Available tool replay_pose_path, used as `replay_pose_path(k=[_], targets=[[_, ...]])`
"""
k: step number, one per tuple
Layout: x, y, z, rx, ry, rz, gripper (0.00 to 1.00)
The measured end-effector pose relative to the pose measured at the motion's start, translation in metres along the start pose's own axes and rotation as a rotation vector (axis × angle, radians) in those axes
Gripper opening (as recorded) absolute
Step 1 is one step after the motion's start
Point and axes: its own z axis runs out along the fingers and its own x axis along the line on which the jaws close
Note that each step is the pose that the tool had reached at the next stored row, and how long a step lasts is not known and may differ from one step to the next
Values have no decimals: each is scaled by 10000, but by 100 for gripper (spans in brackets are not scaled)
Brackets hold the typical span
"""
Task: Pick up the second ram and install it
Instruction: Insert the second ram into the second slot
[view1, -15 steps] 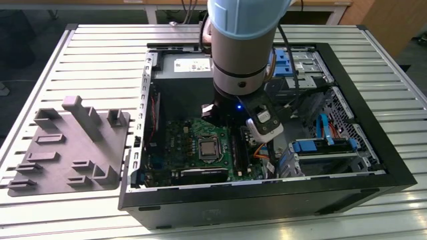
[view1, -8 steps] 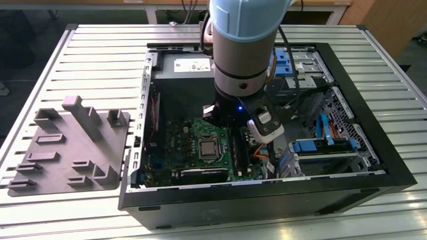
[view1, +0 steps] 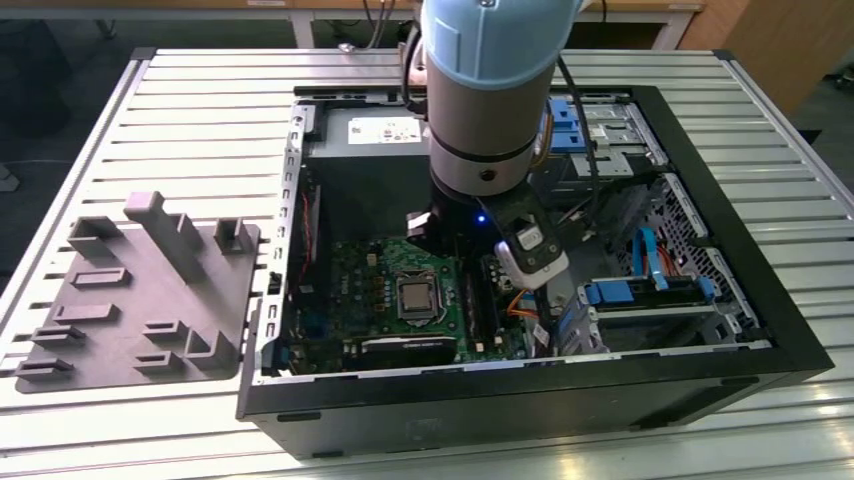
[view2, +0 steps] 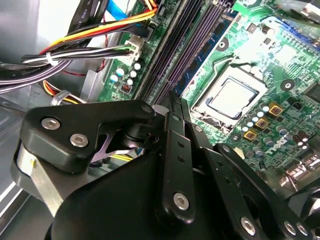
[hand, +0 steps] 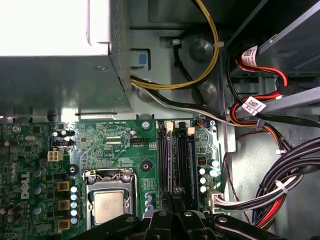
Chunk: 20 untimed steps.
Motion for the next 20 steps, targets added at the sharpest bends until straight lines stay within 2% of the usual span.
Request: replay_pose_path(k=[8, 17, 20], targets=[[-11, -4, 41, 0, -1, 8, 12], [-11, -4, 43, 0, 0, -3, 12], [-13, -4, 45, -10, 13, -132, 12]])
